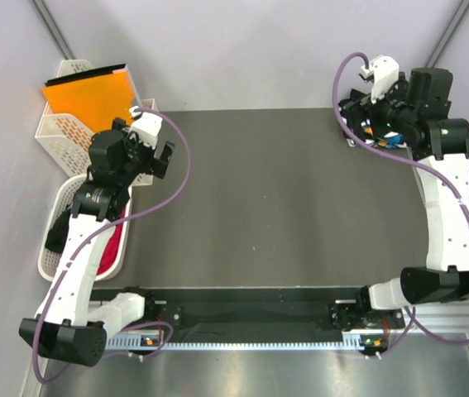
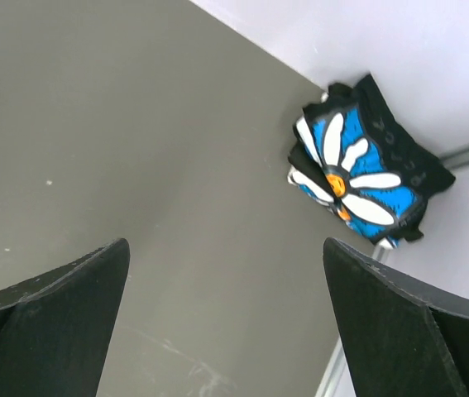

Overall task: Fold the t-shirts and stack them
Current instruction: Put the neatly folded tshirt into the corner of the board with the right arm

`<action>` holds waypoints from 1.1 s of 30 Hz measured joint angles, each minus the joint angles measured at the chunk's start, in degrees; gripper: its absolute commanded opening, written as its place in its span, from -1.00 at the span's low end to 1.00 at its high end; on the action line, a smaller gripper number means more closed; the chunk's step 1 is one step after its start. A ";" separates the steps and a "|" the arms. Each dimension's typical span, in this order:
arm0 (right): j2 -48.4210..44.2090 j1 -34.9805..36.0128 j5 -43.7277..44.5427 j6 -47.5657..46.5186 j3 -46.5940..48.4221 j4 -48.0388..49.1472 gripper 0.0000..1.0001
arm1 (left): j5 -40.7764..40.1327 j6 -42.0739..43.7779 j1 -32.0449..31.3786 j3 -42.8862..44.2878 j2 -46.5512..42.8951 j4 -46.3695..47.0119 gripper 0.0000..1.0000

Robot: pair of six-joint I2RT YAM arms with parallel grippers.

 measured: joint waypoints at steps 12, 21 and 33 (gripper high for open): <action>-2.67 0.87 -6.95 1.16 -0.39 -0.02 0.99 | 0.42 -0.15 0.00 0.00 -1.86 -1.46 0.98; -2.82 2.12 -1.38 -5.22 -5.57 0.50 1.00 | 2.29 -0.15 0.00 -0.02 -2.19 -1.88 0.98; -3.26 2.80 18.23 -26.73 -33.59 18.82 0.99 | 5.03 -0.17 0.00 -1.51 -2.29 -1.25 0.98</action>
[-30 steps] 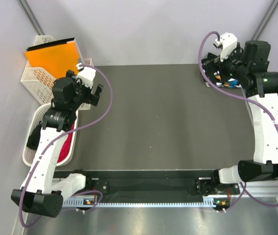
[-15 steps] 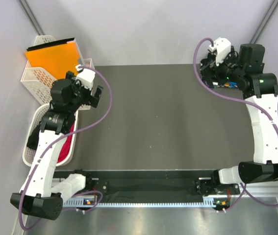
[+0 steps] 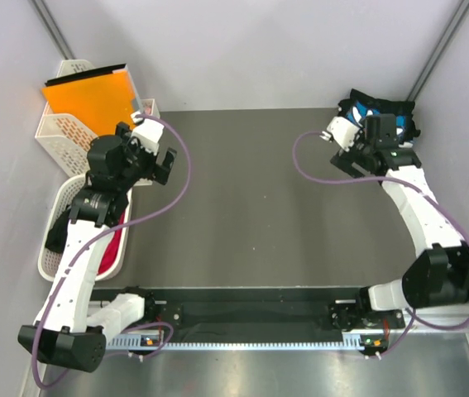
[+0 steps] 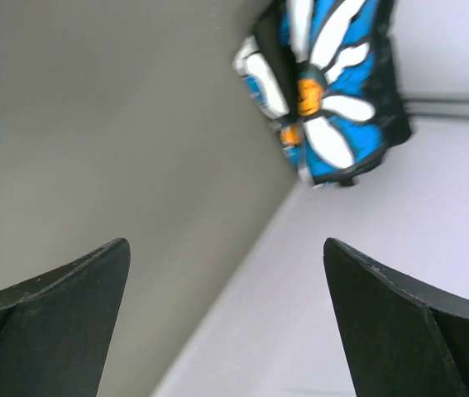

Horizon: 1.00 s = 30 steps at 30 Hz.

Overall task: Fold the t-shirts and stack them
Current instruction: Put the neatly folded tshirt into the corner of the board with the right arm

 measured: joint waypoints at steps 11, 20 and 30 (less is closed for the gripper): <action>23.76 -2.95 7.96 -11.23 7.32 15.34 0.96 | -0.46 0.94 0.00 -0.44 0.44 -0.04 0.98; 30.95 -7.10 11.17 -16.04 10.16 19.98 0.83 | -2.14 3.02 0.00 -0.96 0.42 -0.11 0.98; 35.76 -12.04 13.03 -19.71 14.16 23.91 0.72 | -2.38 5.27 0.00 -1.49 0.46 -1.22 0.98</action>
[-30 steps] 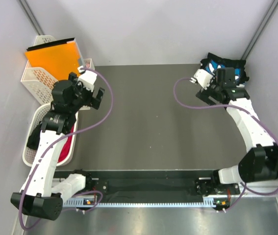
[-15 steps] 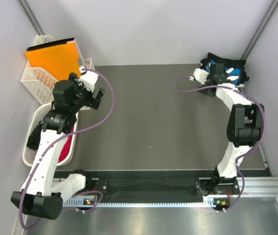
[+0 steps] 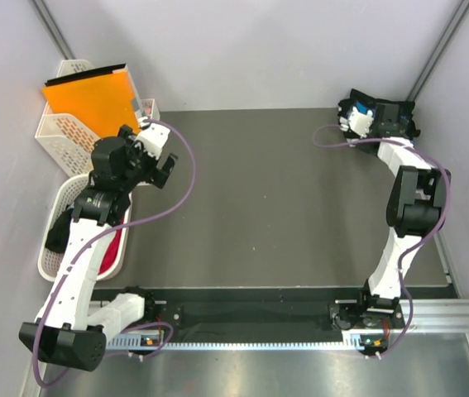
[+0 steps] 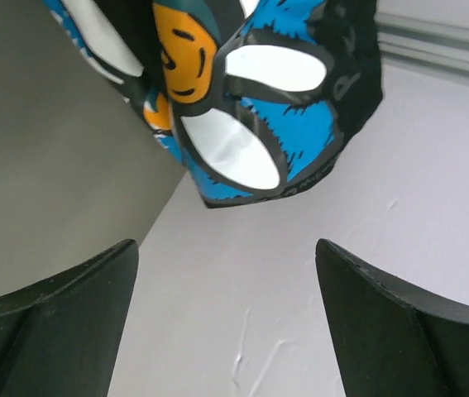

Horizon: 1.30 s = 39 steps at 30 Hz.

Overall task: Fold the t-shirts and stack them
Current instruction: Put the neatly folded tshirt into the corner of the board with the right arm

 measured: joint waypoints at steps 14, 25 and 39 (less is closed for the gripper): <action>6.29 -3.85 -1.44 -3.52 0.11 5.79 0.54 | 1.44 7.54 0.00 10.12 7.93 -8.83 0.98; 8.66 -5.70 -3.10 -6.73 0.17 11.21 0.24 | -2.12 12.28 -0.26 15.93 13.18 -12.55 0.98; 8.68 -4.68 -3.34 -8.85 0.15 12.72 -0.31 | -2.64 13.29 -0.83 15.82 13.14 -12.41 0.98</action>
